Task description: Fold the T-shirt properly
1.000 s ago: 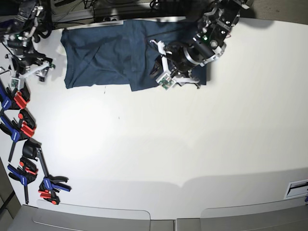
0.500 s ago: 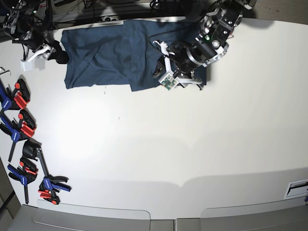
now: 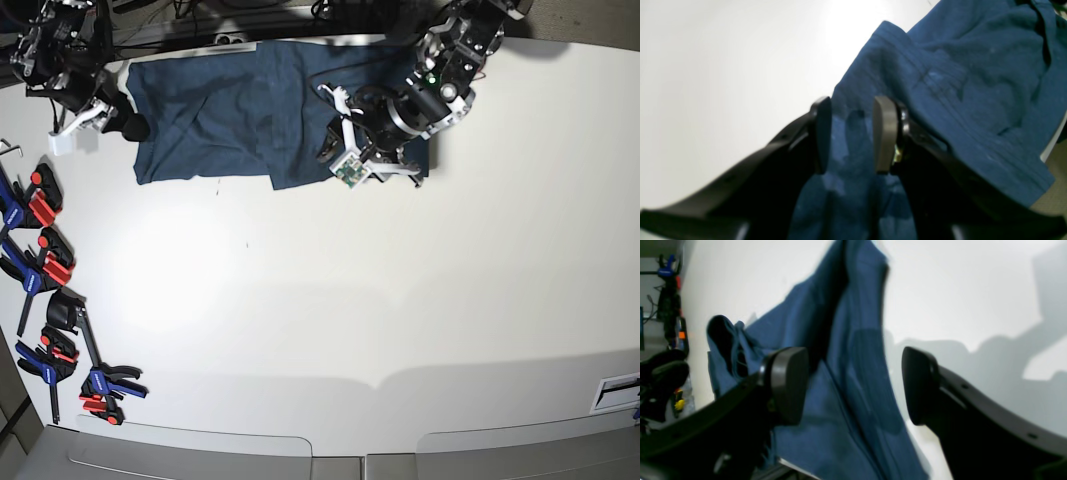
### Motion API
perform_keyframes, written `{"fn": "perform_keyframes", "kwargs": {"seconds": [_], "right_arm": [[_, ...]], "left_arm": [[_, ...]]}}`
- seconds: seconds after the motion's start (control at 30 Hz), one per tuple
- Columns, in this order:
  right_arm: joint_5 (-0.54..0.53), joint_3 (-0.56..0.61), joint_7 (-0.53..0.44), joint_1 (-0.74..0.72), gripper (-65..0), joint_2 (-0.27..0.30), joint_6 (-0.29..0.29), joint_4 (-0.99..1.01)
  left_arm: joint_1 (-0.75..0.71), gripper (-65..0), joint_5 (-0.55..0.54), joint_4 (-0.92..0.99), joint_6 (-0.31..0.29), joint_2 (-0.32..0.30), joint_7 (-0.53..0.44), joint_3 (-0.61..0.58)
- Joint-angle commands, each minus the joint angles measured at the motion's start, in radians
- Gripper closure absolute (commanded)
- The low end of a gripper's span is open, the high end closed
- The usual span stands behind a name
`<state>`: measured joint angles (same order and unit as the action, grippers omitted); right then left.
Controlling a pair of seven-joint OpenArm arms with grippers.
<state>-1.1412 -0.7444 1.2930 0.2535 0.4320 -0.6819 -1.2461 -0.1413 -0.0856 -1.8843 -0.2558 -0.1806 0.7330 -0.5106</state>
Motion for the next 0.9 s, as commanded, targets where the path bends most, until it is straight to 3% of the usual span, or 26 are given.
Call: {"fn": "perform_keyframes", "kwargs": {"seconds": [0.0,0.13,0.43,0.6,0.7,0.87], "right_arm": [[-0.019,-0.007,-0.005,-0.016,-41.1,0.018,-0.006,-0.013],[-0.018,0.009,-0.002,-0.038,-41.1,-0.001,-0.004,-0.013],[0.018,0.161,-0.002,-0.037,-41.1,-0.006,0.002,-0.013],[0.011,0.175,0.0,-0.038,-40.4,-0.005,0.002,-0.013],[0.011,0.175,0.018,-0.038,-31.7,-0.005,0.002,-0.013],[0.011,0.175,0.025,-0.038,-3.9,-0.004,0.002,-0.013]], "left_arm": [[0.009,-19.2,-0.009,-0.02,0.002,0.005,-0.027,0.0],[0.009,-19.2,-0.009,-0.02,0.002,0.005,-0.026,0.0],[0.009,-19.2,-0.008,-0.02,0.003,0.005,-0.024,0.0],[0.009,-19.2,0.077,-0.024,0.074,-0.004,-0.019,0.001],[0.008,-19.2,0.106,-0.047,0.098,-0.021,0.005,0.001],[0.005,-18.9,0.146,-0.125,0.166,-0.084,0.008,0.002]]}}
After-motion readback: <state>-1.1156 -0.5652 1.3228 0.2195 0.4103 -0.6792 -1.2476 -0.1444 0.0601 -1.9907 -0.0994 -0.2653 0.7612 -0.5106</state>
